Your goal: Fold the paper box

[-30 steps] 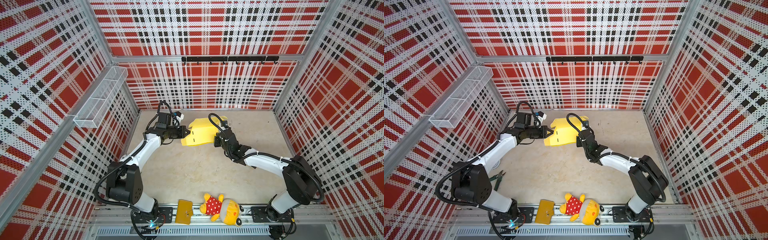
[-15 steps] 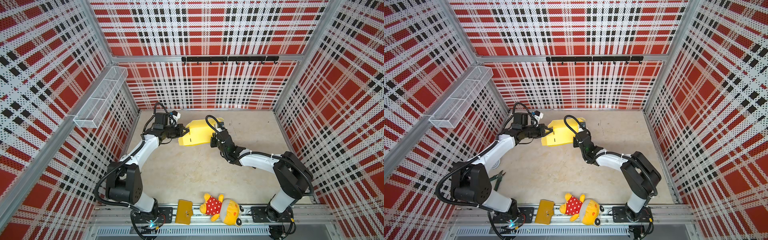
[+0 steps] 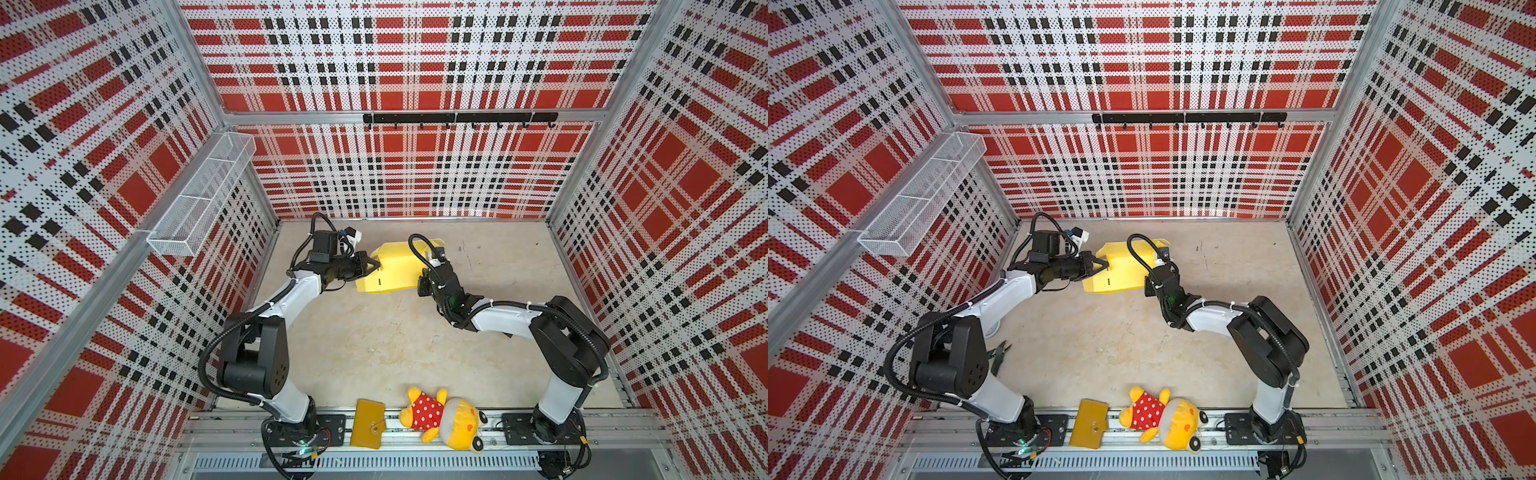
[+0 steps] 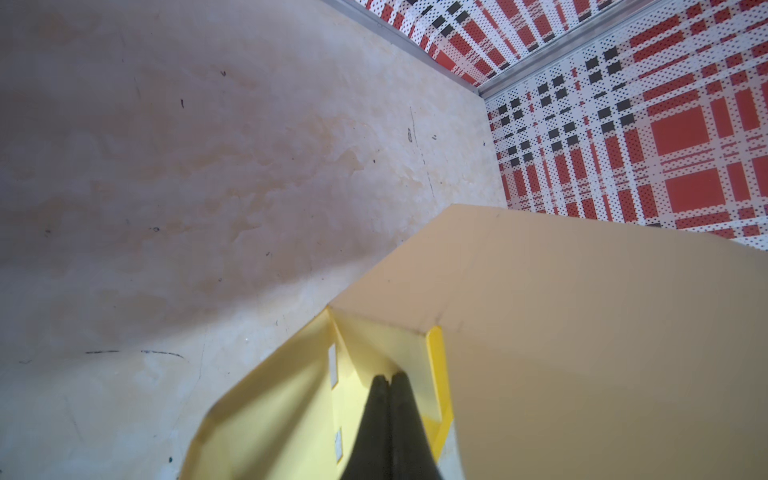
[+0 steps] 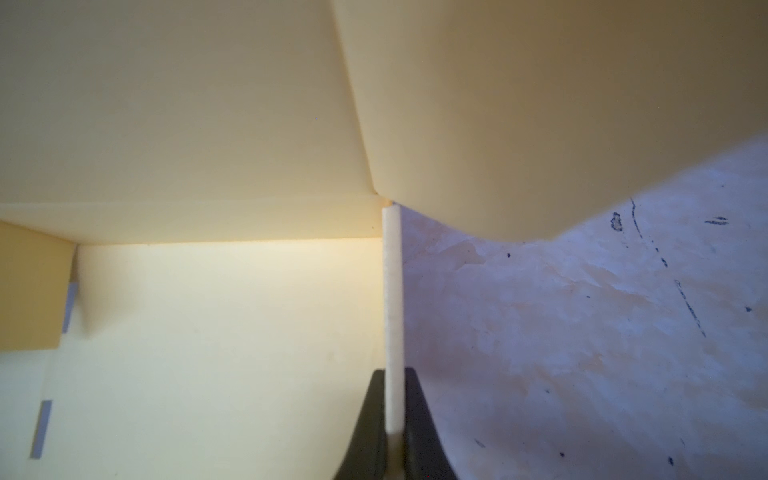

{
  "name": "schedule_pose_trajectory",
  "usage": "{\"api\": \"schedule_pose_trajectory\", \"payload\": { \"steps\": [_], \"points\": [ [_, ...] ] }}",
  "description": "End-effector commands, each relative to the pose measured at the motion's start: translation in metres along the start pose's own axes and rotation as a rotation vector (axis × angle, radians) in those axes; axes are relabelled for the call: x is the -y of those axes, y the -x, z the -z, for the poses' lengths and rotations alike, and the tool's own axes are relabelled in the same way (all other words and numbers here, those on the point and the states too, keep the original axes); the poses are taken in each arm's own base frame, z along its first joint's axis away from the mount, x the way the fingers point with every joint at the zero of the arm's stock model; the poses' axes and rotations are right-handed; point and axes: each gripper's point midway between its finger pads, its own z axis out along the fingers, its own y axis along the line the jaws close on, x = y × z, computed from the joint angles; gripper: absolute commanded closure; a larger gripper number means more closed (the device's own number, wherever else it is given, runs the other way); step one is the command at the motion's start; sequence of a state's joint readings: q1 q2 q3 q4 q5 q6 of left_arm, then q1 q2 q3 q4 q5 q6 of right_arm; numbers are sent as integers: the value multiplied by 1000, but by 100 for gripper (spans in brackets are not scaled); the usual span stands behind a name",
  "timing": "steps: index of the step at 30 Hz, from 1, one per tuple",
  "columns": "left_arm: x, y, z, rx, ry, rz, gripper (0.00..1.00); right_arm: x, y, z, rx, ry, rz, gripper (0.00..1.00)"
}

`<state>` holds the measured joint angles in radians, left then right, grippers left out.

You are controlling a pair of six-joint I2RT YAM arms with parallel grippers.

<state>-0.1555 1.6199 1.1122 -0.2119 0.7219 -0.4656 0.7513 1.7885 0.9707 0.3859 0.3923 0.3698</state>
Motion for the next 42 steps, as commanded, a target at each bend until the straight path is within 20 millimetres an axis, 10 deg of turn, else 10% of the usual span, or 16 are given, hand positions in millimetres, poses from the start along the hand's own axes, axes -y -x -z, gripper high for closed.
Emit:
{"api": "schedule_pose_trajectory", "payload": {
  "steps": [1, 15, 28, 42],
  "points": [
    [-4, 6, -6, 15, -30, 31, 100, -16, 19, -3, 63, 52, -38, 100],
    [2, 11, -18, 20, -103, 118, 100, -13, 17, -5, 69, 40, -48, 100],
    [51, 19, 23, 60, -174, -40, 91, 64, 24, -14, 100, -172, -229, 100],
    [31, -29, -18, 0, -121, 133, 100, 94, 18, -8, 122, -285, -319, 100]
  ]
}}
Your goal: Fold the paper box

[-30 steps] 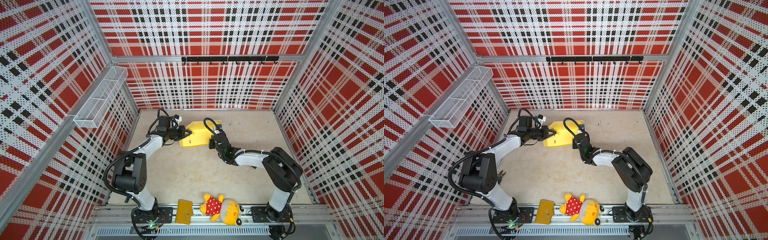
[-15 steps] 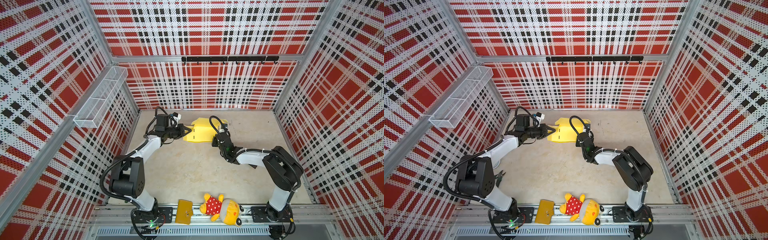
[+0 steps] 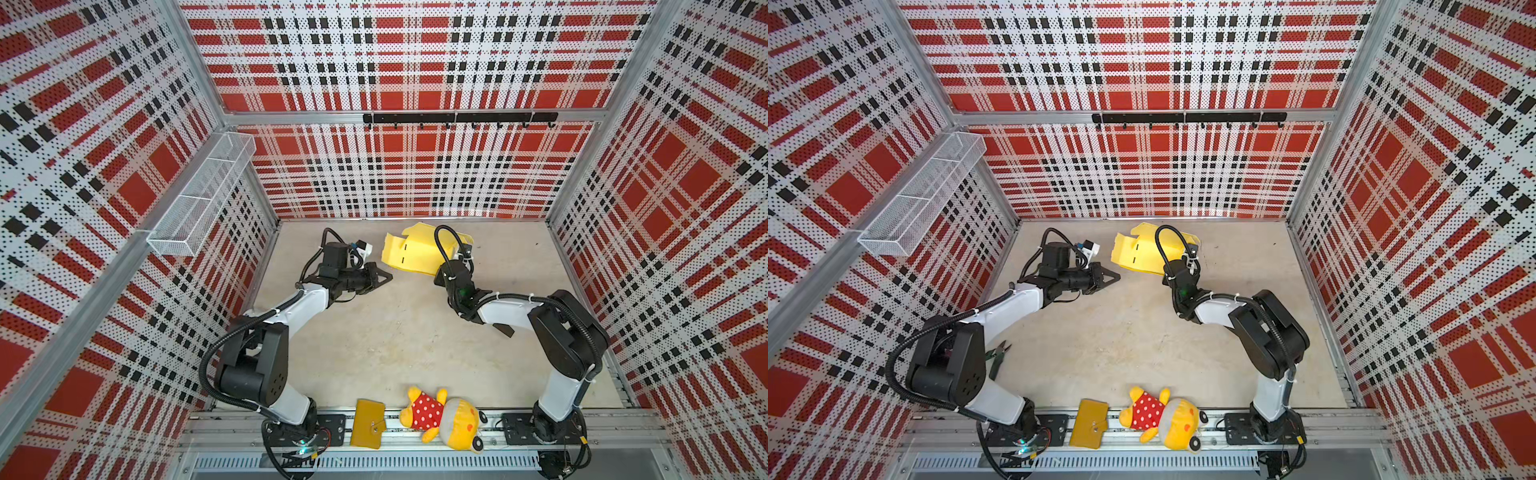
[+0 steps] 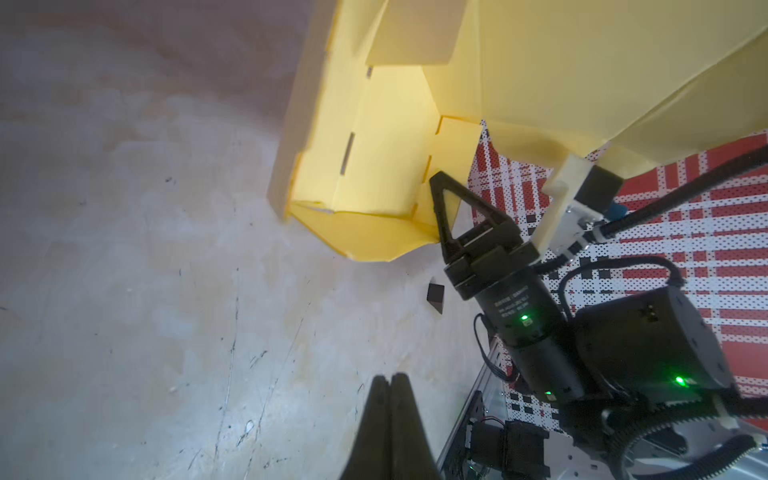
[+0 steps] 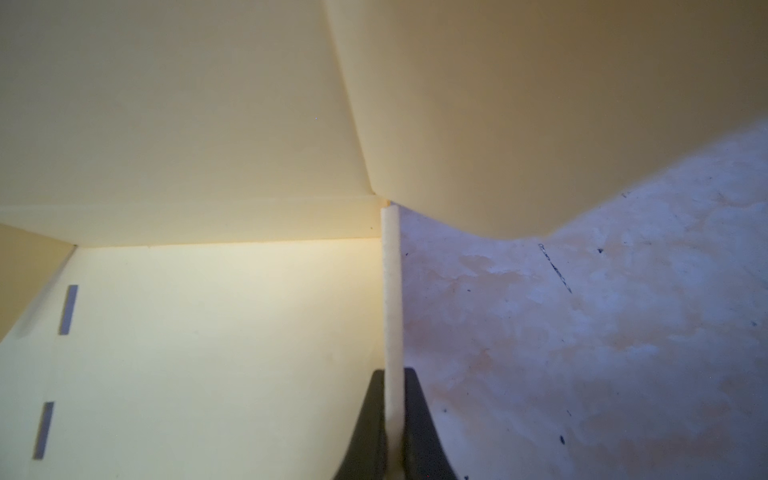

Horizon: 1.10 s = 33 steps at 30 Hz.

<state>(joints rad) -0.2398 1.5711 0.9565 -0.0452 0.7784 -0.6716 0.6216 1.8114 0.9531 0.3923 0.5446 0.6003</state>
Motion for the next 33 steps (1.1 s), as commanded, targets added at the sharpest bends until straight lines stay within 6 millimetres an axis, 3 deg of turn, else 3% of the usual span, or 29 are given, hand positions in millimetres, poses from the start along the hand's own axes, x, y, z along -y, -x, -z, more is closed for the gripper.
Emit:
{"api": "schedule_pose_trajectory", "payload": {
  "steps": [1, 10, 16, 21, 28, 33],
  "points": [
    [11, 17, -3, 64, -19, 13, 100, 4, 9, 3, 40, -23, -62, 100],
    [-9, 29, -9, 104, 19, 132, 100, 7, 4, 3, 25, -33, -104, 100],
    [-6, 43, -23, 107, -40, 183, 100, 0, -1, -1, 4, 2, -122, 100],
    [9, 58, -30, 128, -142, 211, 100, -1, -4, -1, -3, 6, -123, 100],
    [9, 59, -35, 119, -128, 203, 100, -5, -5, -3, -9, 16, -119, 100],
    [5, 50, -39, 63, 10, 100, 100, -9, -6, -4, -13, 24, -112, 100]
  ]
}}
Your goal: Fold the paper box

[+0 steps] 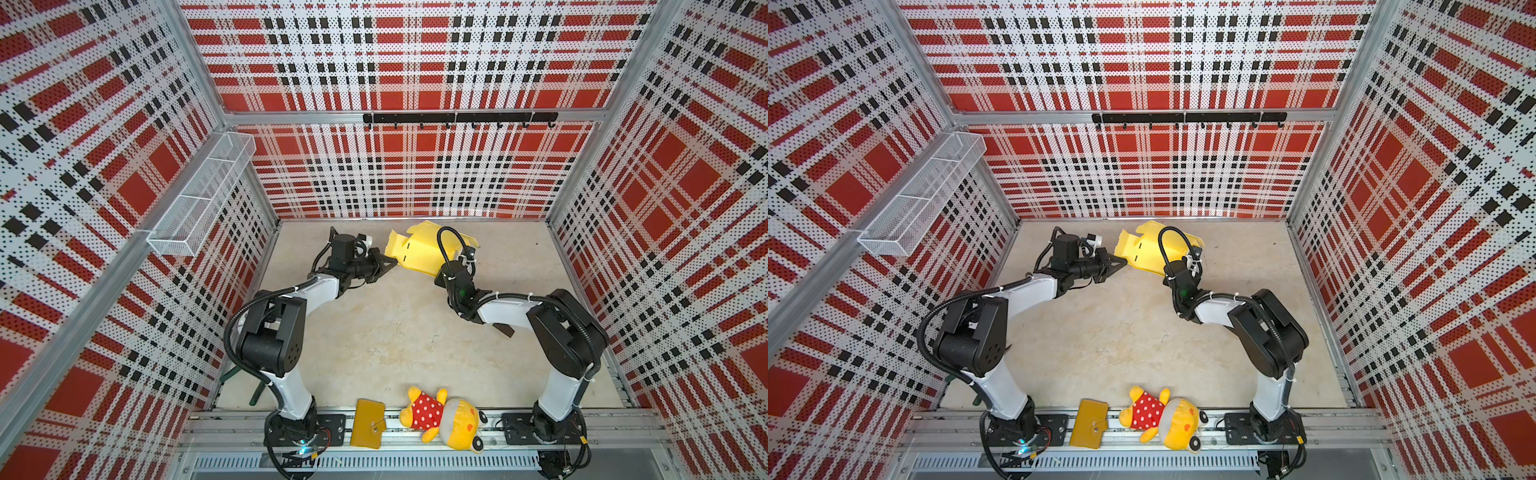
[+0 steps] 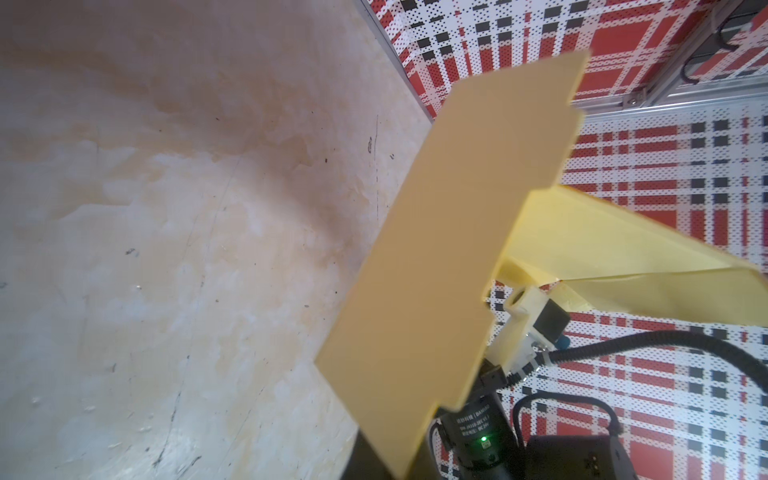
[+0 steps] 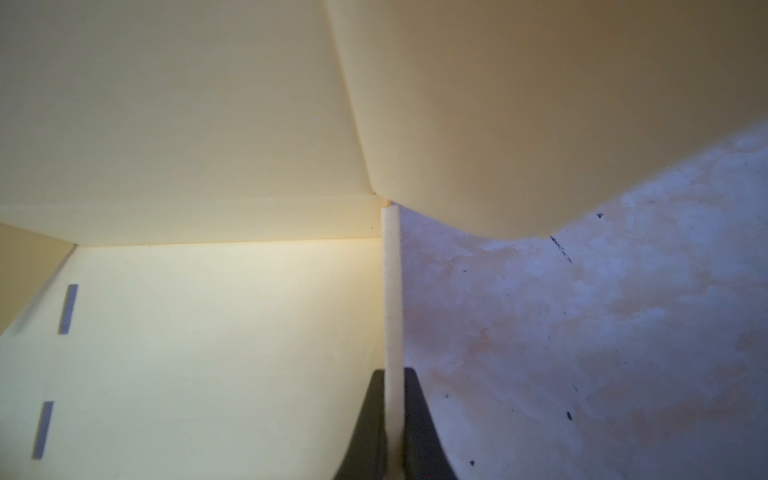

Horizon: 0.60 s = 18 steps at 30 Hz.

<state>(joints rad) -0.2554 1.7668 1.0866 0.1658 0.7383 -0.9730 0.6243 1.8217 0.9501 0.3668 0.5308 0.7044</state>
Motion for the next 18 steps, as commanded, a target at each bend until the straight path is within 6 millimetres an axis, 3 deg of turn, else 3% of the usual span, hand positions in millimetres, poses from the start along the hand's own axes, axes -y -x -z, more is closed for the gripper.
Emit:
{"api": "schedule_pose_trajectory", "payload": {
  "steps": [1, 3, 4, 5, 10, 14, 18],
  "points": [
    [5, -4, -3, -35, 106, -142, 100, -14, 5, -2, 21, 36, -25, 100],
    [6, -3, -1, -42, 157, -205, 100, -16, 5, -2, 22, 39, -15, 100],
    [14, -14, -8, -74, 169, -250, 100, -18, 5, -2, 23, 42, -11, 100],
    [15, -14, -8, -79, 200, -287, 100, -18, 5, -2, 23, 42, -8, 100],
    [11, -25, -13, -110, 338, -404, 100, -20, 5, -1, 25, 49, -5, 100],
    [14, -33, -15, -128, 340, -425, 100, -19, 6, 1, 29, 50, -7, 100],
    [31, -31, -2, -115, 325, -447, 100, -16, 8, 2, 42, 39, -10, 100]
  ]
}}
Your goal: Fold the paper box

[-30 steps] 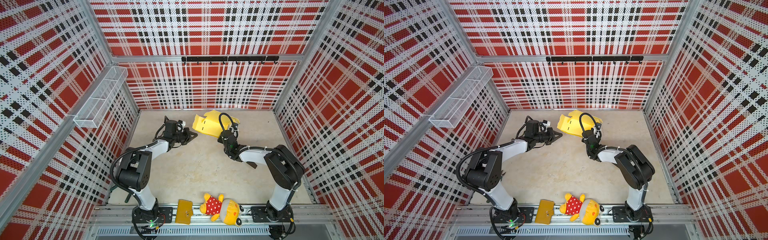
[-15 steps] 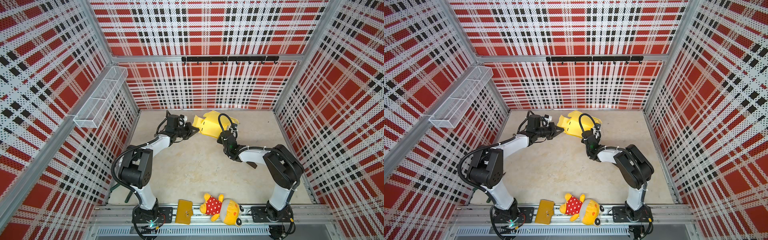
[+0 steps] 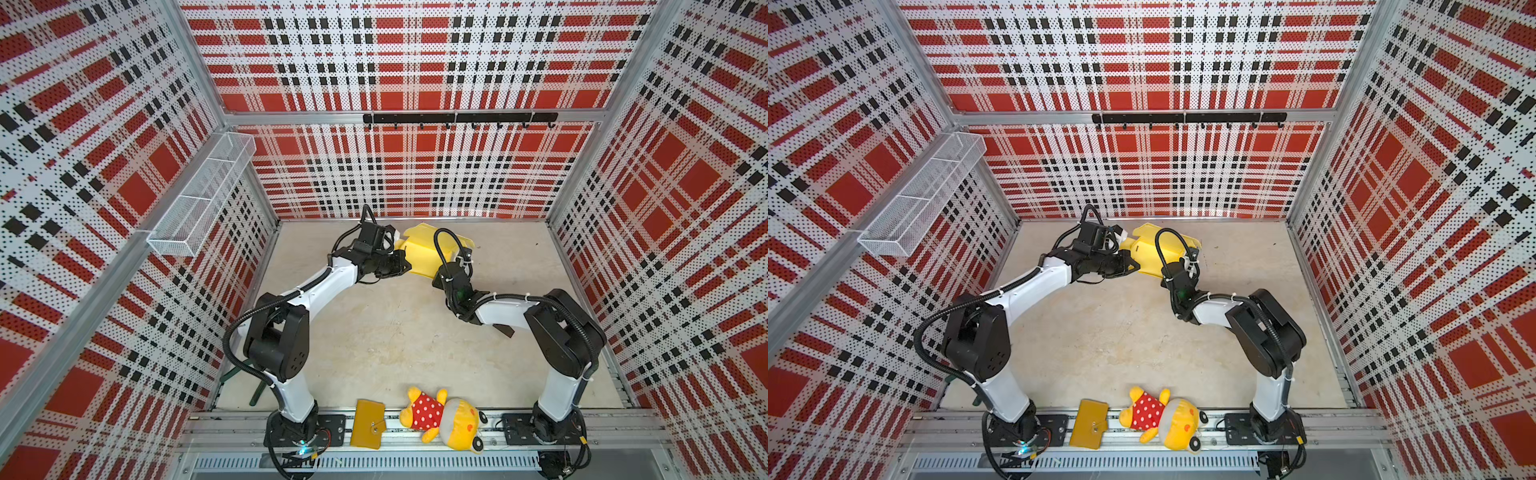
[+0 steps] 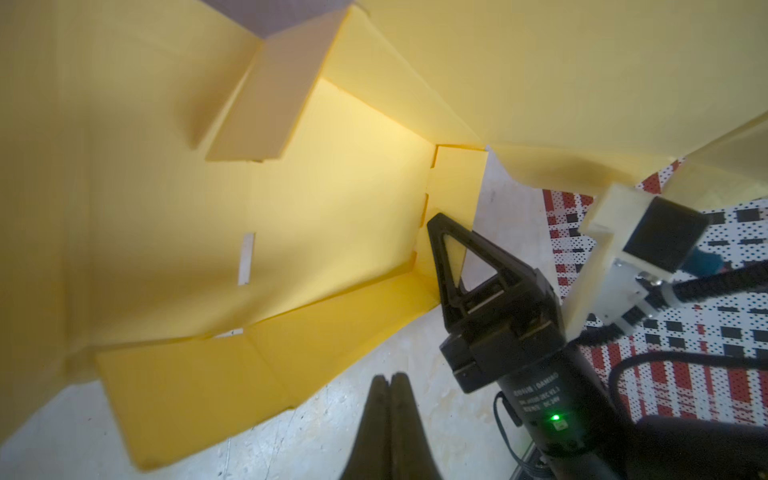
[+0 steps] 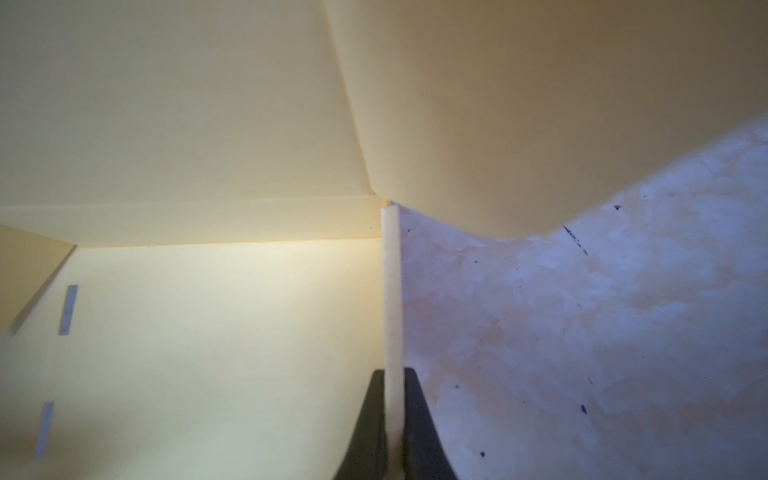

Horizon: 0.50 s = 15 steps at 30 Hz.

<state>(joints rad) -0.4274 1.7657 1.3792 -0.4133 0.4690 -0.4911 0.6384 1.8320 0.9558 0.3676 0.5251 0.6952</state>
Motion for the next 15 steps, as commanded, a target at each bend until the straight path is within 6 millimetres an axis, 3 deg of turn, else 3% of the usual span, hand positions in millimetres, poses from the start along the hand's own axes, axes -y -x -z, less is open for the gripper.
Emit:
{"api": "schedule_pose_trajectory", "payload": {
  "steps": [1, 4, 9, 15],
  "points": [
    [3, 5, 21, 19, 35, -40, 100, -10, 16, 2, 56, 26, -29, 100],
    [4, -4, 30, 14, 26, -39, 100, -10, 15, 1, 54, 25, -27, 100],
    [-24, -15, 36, 0, 176, -91, 100, -8, 16, 2, 58, 20, -26, 100],
    [-48, -7, 39, 16, 362, -260, 100, -8, 16, 2, 58, 21, -28, 100]
  ]
}}
